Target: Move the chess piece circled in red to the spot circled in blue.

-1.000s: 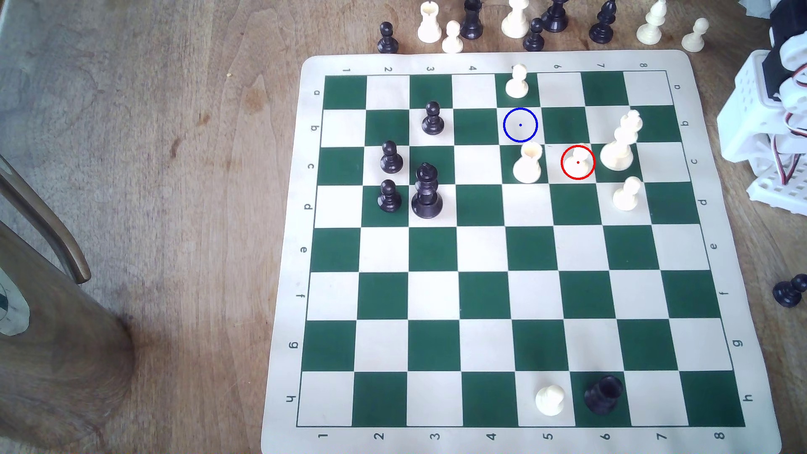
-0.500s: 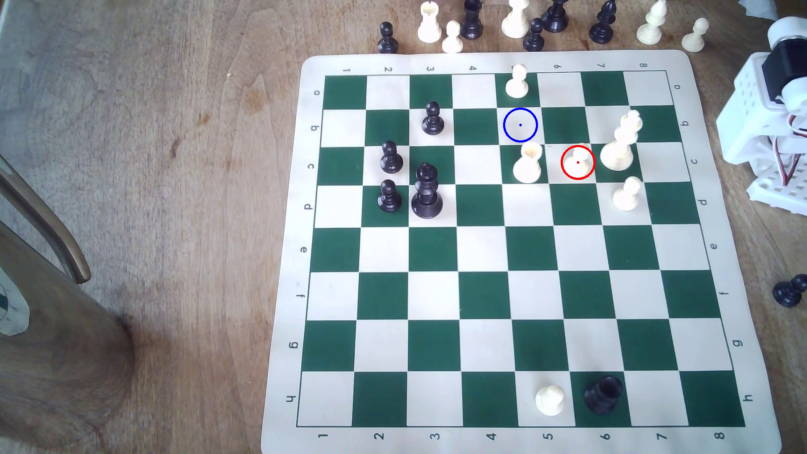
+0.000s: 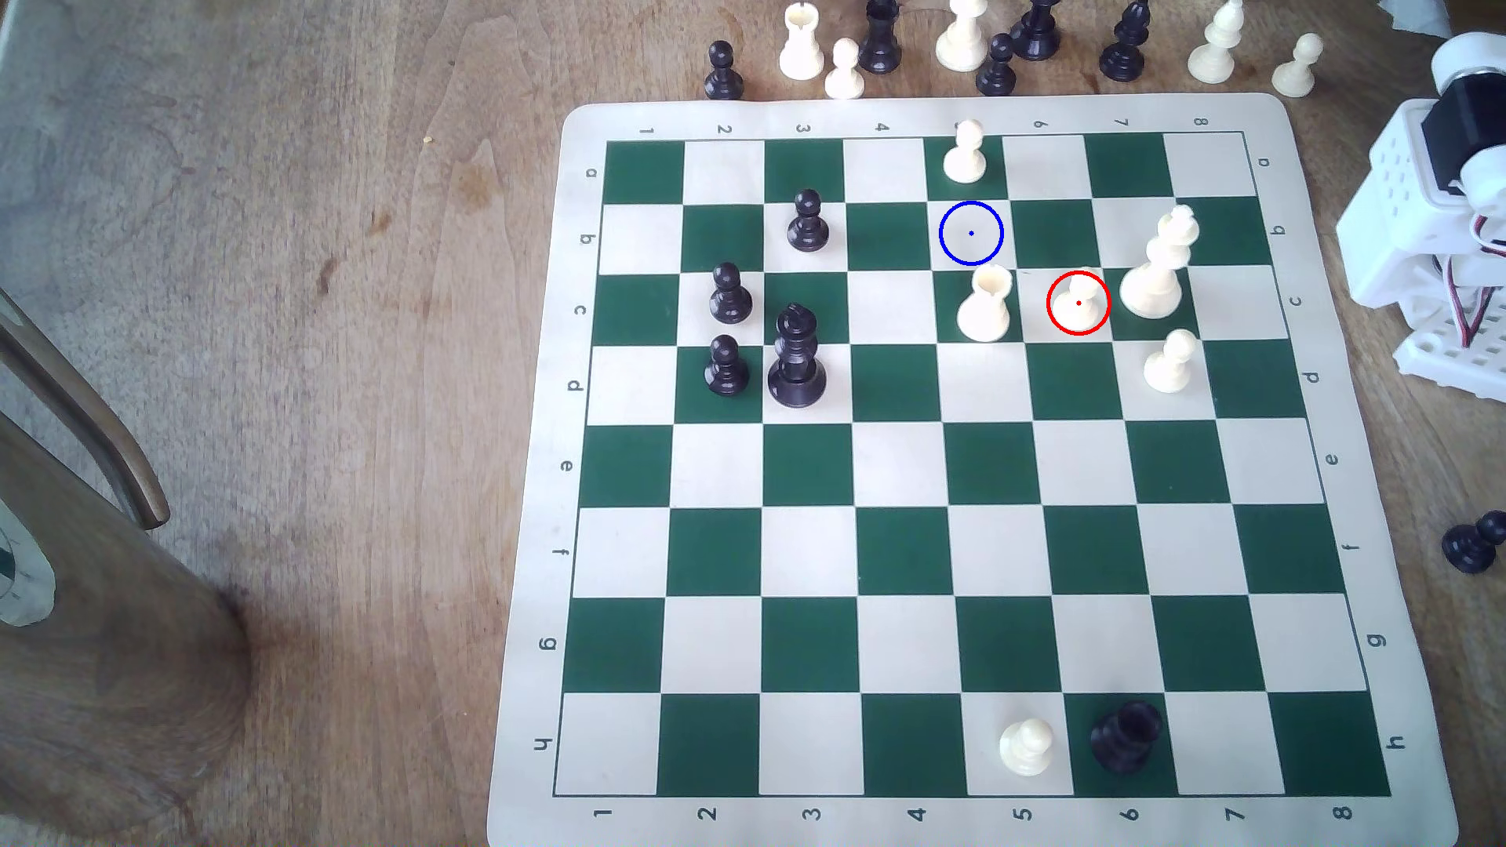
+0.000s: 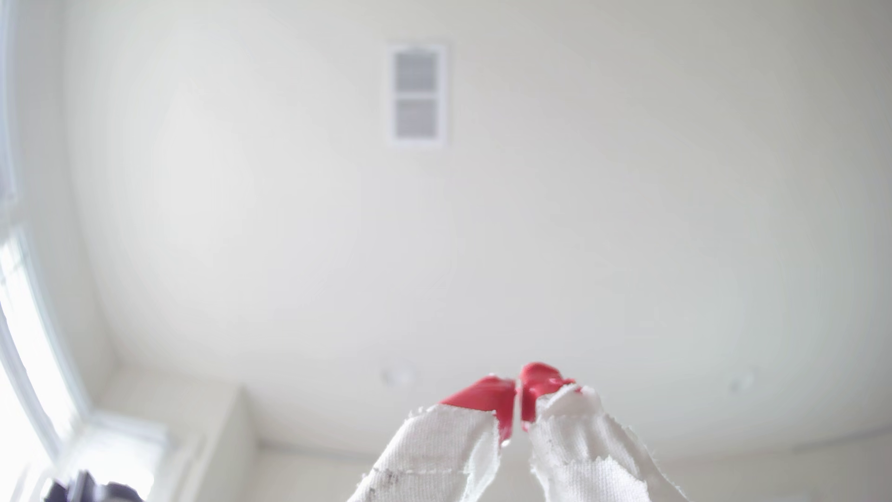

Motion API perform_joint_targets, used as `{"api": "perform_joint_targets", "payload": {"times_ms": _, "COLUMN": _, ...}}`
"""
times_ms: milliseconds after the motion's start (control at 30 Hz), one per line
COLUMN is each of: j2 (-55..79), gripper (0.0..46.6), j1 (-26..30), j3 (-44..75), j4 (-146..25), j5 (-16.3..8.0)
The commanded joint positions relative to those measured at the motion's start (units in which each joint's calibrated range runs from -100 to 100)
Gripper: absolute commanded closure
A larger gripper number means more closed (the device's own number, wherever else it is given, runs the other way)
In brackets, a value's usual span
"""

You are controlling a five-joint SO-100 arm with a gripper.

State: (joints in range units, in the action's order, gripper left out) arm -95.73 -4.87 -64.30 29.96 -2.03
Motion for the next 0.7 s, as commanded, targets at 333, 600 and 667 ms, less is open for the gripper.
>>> {"api": "perform_joint_targets", "payload": {"times_ms": 333, "j2": 0.4, "gripper": 45.0, "j1": -2.4, "j3": 21.8, "j4": -62.3, "j5": 1.1}}
{"api": "perform_joint_targets", "payload": {"times_ms": 600, "j2": 4.6, "gripper": 40.3, "j1": -3.5, "j3": 26.5, "j4": -93.9, "j5": -3.9}}
{"api": "perform_joint_targets", "payload": {"times_ms": 667, "j2": 8.3, "gripper": 39.0, "j1": -3.5, "j3": 28.9, "j4": -98.2, "j5": -4.6}}
